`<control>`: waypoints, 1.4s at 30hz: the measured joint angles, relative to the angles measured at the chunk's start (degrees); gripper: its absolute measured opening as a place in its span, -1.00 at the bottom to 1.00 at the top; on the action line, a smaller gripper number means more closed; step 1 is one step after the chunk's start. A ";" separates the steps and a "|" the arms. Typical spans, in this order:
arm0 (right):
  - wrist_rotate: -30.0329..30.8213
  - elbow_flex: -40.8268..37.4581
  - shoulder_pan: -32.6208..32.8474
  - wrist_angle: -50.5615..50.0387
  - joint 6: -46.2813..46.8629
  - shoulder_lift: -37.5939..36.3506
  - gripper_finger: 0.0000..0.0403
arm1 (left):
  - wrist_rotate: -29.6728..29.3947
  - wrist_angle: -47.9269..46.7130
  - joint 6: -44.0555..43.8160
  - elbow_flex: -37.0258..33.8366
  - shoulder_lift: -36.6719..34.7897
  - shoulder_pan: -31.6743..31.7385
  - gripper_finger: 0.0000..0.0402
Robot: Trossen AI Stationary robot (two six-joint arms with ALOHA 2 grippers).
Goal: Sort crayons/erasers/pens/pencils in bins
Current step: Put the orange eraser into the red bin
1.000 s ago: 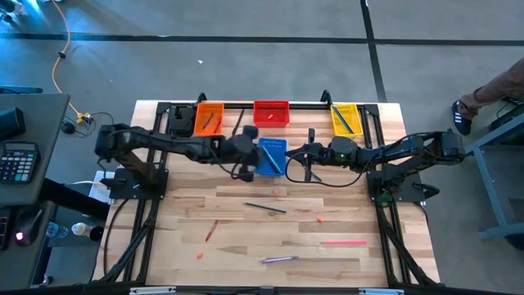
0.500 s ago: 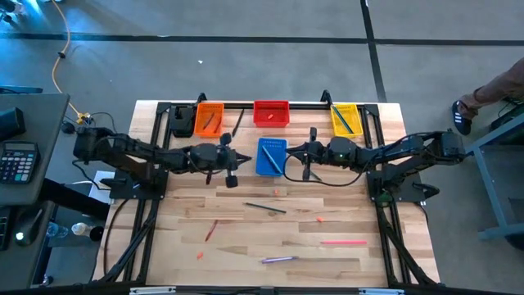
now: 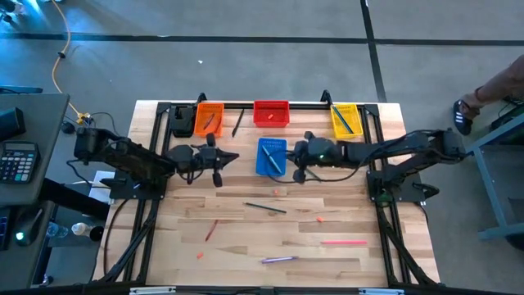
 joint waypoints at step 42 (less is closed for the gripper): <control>-6.63 7.05 37.60 -39.51 61.08 15.95 -0.29 | 0.23 1.77 -1.86 -2.05 0.04 3.92 -1.00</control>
